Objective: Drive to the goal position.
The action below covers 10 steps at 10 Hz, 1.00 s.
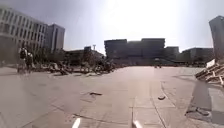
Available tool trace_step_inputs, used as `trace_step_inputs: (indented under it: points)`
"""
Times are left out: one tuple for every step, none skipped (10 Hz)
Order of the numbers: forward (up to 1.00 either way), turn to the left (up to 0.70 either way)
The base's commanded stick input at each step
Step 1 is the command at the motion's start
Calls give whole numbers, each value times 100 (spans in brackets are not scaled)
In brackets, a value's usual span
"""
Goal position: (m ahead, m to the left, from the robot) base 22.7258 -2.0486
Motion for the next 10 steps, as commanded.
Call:
trace_step_inputs:
  points:
    - [100,-40]
    - [100,-40]
    - [100,-40]
    - [100,-40]
    - [100,-40]
    - [100,-40]
    - [100,-40]
    - [100,-29]
    - [100,0]
    - [100,0]
